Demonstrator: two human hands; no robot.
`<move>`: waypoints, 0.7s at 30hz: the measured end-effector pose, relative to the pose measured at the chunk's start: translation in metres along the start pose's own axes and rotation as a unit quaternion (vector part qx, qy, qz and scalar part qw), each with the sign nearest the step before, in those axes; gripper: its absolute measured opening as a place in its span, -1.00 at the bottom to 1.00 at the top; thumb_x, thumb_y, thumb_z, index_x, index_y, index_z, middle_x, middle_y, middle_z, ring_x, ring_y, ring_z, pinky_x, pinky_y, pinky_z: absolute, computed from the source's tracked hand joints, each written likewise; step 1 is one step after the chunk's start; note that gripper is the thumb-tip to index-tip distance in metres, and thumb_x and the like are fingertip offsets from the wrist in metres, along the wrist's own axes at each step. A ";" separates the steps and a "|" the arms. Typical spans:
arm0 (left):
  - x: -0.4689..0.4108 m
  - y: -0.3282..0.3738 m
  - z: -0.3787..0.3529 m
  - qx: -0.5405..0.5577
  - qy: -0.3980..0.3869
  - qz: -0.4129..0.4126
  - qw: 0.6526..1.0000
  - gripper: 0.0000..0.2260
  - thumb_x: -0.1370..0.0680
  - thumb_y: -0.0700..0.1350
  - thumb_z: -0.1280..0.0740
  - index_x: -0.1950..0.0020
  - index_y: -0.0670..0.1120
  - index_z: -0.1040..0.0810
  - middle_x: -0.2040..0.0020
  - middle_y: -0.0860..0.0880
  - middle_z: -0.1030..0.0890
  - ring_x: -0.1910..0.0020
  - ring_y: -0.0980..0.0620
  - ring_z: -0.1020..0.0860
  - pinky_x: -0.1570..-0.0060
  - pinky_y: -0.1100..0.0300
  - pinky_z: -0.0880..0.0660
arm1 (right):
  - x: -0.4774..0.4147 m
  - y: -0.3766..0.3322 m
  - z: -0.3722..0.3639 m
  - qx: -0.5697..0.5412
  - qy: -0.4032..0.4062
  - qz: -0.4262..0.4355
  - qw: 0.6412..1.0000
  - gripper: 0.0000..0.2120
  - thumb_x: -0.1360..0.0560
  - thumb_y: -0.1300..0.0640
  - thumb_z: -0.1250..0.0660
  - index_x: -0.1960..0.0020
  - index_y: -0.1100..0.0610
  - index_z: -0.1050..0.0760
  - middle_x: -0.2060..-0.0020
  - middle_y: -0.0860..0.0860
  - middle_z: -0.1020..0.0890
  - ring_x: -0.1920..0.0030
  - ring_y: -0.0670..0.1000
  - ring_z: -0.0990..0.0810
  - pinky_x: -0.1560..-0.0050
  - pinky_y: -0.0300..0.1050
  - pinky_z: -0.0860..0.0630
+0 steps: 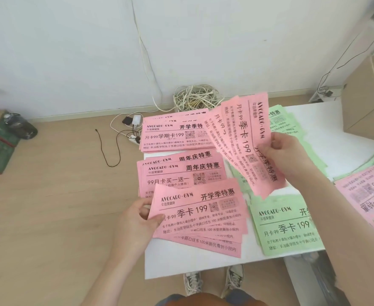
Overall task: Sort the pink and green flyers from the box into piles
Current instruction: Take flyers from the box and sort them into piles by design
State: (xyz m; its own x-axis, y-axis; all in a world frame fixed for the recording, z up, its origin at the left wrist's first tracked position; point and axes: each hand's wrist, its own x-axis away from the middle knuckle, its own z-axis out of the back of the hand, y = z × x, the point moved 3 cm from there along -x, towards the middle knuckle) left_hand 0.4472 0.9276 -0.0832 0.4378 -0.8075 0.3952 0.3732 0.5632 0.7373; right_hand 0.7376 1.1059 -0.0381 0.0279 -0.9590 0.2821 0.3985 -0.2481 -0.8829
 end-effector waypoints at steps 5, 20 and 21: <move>0.005 0.000 0.002 -0.002 0.005 -0.013 1.000 -0.83 -0.46 -0.16 -0.46 0.17 0.13 -0.58 0.45 0.12 -0.56 0.45 0.18 -0.51 0.35 0.15 -0.36 | 0.012 0.006 -0.004 -0.042 -0.045 -0.013 0.998 -0.87 -0.56 0.30 -0.28 -0.02 0.14 -0.57 0.06 0.10 -0.71 0.06 0.14 -0.69 0.02 0.08 -0.60; 0.015 -0.026 0.014 -0.224 0.086 -0.116 0.964 -0.70 -0.57 0.08 -0.24 0.32 0.01 -0.42 0.49 0.04 -0.49 0.47 -0.03 -0.45 0.47 0.10 -0.32 | 0.058 0.022 -0.004 0.011 -0.011 0.015 1.000 -0.84 -0.57 0.28 -0.28 -0.05 0.09 -0.58 0.10 -0.02 -0.72 0.12 0.03 -0.70 0.06 0.05 -0.62; 0.016 -0.027 0.014 -0.222 0.088 -0.109 0.965 -0.75 -0.57 0.08 -0.24 0.27 0.02 -0.46 0.44 0.07 -0.55 0.43 -0.03 -0.50 0.43 0.09 -0.40 | 0.061 0.022 -0.004 0.018 -0.013 0.017 1.000 -0.83 -0.56 0.28 -0.28 -0.06 0.09 -0.59 0.11 -0.04 -0.72 0.12 0.02 -0.70 0.05 0.05 -0.62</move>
State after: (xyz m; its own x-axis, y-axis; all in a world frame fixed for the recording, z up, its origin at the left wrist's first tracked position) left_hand 0.4328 0.8976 -0.0893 0.4277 -0.8947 0.1291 0.7681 0.4349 0.4700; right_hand 0.7439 1.0419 -0.0416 0.0645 -0.9627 0.2626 0.4290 -0.2108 -0.8784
